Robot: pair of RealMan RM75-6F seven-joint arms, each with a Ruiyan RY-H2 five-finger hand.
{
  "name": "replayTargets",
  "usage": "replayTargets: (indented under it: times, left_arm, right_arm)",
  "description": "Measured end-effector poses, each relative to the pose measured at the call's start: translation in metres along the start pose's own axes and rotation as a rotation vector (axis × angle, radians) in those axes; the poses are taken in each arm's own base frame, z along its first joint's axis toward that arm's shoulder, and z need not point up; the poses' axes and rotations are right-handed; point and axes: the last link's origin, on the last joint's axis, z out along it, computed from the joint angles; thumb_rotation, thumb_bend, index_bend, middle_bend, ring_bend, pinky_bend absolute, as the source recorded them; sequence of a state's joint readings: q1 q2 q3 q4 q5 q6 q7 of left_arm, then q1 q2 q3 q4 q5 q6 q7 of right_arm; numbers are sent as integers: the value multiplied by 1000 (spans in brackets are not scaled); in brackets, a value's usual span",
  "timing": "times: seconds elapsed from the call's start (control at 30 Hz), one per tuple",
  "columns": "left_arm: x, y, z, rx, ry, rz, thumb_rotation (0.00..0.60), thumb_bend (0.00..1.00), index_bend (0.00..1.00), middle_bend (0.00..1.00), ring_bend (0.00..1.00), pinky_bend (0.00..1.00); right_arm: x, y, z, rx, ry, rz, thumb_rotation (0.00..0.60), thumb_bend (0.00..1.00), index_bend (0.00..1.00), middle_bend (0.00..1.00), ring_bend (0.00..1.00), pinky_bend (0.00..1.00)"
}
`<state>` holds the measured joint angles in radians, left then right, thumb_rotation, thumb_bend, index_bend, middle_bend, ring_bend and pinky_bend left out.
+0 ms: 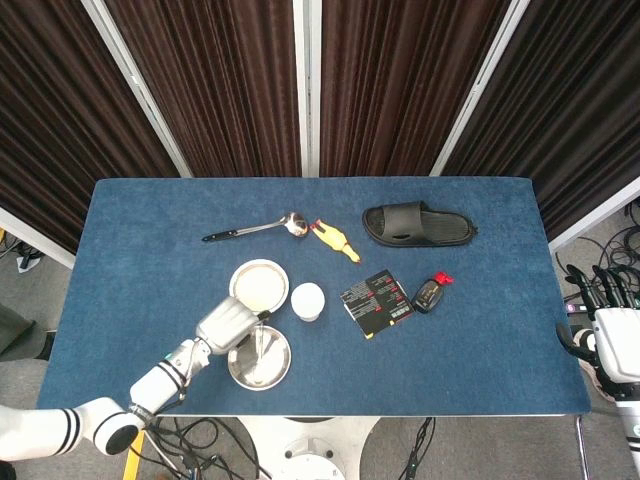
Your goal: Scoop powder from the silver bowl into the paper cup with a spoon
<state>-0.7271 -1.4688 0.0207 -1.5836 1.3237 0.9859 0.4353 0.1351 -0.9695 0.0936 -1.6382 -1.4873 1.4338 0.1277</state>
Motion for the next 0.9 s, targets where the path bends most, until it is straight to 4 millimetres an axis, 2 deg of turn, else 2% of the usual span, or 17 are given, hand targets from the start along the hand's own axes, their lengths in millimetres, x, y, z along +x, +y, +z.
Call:
replayTargets:
  times: [0.13, 0.23, 0.27, 0.37, 0.4, 0.47, 0.5, 0.57, 0.73, 0.9]
  left_arm:
    - [15, -42, -21, 186, 105, -112, 600, 308, 356, 791, 745, 1000]
    - [18, -81, -48, 368, 167, -173, 600, 222, 355, 723, 626, 953]
    - [16, -96, -60, 438, 179, -188, 600, 196, 353, 679, 572, 885]
    - [10, -124, -91, 586, 196, -205, 600, 153, 334, 500, 389, 576]
    - [9, -131, -101, 622, 204, -207, 600, 148, 322, 430, 324, 461]
    - [5, -140, -124, 688, 223, -219, 600, 145, 301, 331, 235, 310]
    - [3, -143, -133, 709, 230, -226, 600, 145, 291, 292, 200, 254]
    - [-2, -144, -154, 745, 244, -228, 600, 145, 281, 259, 170, 215]
    - [-10, -132, -191, 771, 300, -196, 600, 146, 279, 249, 165, 195]
    - [-19, -108, -222, 780, 333, -195, 600, 145, 278, 249, 165, 190]
  right_arm:
    - [-1, 1, 0, -2, -8, 0, 600, 276, 51, 213, 0, 37]
    - [-3, 1, 0, 0, -19, 5, 600, 276, 51, 213, 0, 37]
    - [-3, 1, 1, 0, -23, 6, 600, 276, 51, 213, 0, 37]
    - [-7, 1, 2, 5, -40, 10, 600, 275, 51, 209, 0, 37]
    - [-8, 0, 3, 7, -46, 11, 600, 275, 51, 207, 0, 37]
    - [-11, -1, 3, 15, -51, 14, 600, 276, 51, 198, 0, 37]
    - [-12, -2, 3, 20, -51, 16, 600, 277, 51, 196, 0, 37]
    - [-15, -4, 3, 32, -51, 25, 600, 278, 51, 191, 0, 37]
    - [-22, -8, -3, 56, -41, 55, 600, 277, 51, 190, 0, 36]
    - [-30, -7, -9, 43, -57, 65, 600, 277, 51, 190, 0, 37]
